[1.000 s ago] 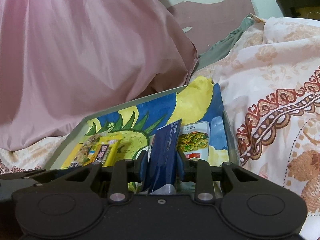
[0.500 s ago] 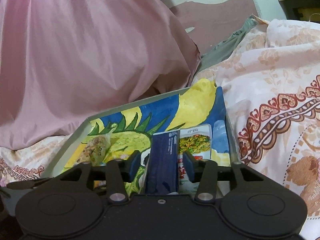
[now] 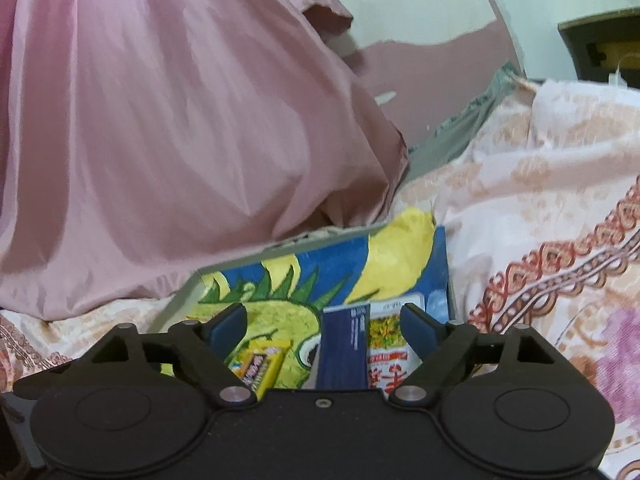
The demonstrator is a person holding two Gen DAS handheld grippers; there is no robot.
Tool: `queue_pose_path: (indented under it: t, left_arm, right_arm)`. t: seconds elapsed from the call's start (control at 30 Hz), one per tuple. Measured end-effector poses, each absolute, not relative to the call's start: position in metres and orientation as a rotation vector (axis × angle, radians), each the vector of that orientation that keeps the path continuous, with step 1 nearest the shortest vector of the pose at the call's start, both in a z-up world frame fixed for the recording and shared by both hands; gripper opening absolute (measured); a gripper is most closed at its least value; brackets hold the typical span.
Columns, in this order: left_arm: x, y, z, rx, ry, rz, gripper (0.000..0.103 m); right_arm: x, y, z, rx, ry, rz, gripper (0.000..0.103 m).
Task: Organize snacks
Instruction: 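Open both grippers over the tray and pull back toward the remaining snacks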
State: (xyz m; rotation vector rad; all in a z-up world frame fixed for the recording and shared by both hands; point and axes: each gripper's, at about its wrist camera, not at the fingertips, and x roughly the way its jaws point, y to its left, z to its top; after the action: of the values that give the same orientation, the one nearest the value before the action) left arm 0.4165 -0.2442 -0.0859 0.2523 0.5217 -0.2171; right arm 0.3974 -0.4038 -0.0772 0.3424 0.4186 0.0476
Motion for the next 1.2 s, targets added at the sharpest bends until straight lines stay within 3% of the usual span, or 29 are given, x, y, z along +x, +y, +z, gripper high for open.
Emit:
queue_pose_path:
  t: [0.23,0.67,1.2]
  left_arm:
    - [0.389,-0.213,-0.05,0.24,0.458,-0.164,0.1]
    - [0.313,-0.145,0.011,0.124,0.38,-0.122,0.102]
    - [0.211,-0.088,-0.005,0.091,0.434,-0.162,0.102]
  right_arm:
    - [0.361,-0.402,-0.034,0.326,0.343,0.042,0.101]
    - [0.263,-0.364,0.021,0.258,0.189,0.02,0.102]
    - [0.154,-0.31,0.016,0.178,0.198,-0.013,0.102]
